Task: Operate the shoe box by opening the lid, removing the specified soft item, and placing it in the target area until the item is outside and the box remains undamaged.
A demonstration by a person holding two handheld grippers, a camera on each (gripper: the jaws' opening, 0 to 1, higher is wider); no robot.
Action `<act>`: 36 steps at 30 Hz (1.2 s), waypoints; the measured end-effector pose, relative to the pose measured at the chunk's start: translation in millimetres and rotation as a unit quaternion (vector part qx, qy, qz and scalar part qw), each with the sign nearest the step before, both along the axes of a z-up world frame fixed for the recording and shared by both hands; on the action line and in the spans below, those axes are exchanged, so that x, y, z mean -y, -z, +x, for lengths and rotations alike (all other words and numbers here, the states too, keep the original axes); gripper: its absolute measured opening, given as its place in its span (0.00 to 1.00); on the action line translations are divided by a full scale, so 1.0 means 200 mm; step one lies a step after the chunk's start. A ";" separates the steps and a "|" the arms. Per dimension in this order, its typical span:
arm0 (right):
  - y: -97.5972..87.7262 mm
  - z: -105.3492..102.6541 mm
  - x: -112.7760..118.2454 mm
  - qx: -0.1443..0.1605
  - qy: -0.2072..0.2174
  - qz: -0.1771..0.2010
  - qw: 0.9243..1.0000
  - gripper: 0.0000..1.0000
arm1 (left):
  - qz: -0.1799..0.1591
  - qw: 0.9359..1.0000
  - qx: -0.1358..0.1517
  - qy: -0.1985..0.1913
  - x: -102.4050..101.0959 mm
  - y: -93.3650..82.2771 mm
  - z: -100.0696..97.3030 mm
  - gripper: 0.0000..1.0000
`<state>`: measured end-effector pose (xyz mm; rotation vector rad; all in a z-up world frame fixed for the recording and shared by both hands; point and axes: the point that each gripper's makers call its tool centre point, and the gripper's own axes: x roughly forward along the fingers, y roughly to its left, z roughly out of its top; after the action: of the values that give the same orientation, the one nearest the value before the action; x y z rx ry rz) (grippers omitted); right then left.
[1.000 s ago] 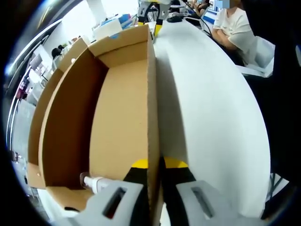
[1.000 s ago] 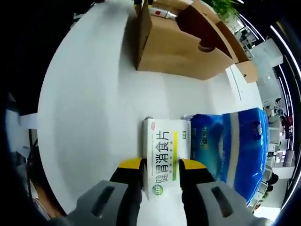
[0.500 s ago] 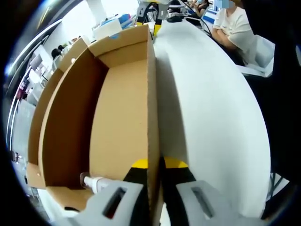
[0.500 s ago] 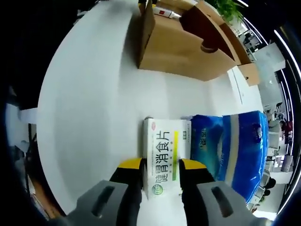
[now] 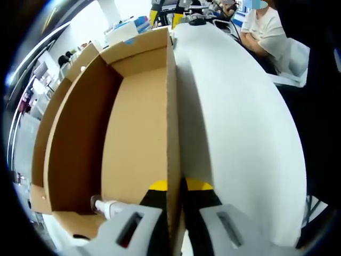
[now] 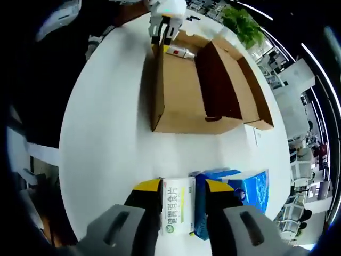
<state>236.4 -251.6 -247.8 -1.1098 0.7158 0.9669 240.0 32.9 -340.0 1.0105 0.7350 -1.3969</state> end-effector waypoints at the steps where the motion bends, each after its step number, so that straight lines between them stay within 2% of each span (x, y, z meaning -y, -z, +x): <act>1: -0.03 0.00 -0.03 0.002 -0.003 0.004 1.000 0.31 | 0.000 1.000 0.000 0.000 0.00 0.00 0.00 0.03; 9: -0.18 0.04 -0.24 0.017 -0.037 0.030 0.999 0.32 | 0.000 1.000 0.001 0.001 0.00 0.00 0.00 0.03; 13: -0.23 0.10 -0.37 0.033 -0.053 0.048 0.997 0.35 | 0.000 1.000 0.001 0.001 0.00 0.00 0.00 0.03; 16: -0.24 0.14 -0.46 0.037 -0.063 0.058 0.996 0.41 | 0.000 1.000 0.001 0.001 0.00 0.00 0.00 0.03; 27: -0.23 0.21 -0.76 0.040 -0.117 0.074 0.990 0.40 | 0.001 1.000 0.003 0.001 0.00 0.00 0.00 0.03; 36: -0.22 0.28 -0.96 0.043 -0.153 0.087 0.983 0.40 | 0.002 1.000 0.004 0.002 0.00 0.00 0.00 0.03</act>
<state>292.0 -59.5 -203.2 -1.1183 0.3877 1.2094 239.5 32.6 -340.3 1.0202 0.7297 -1.3958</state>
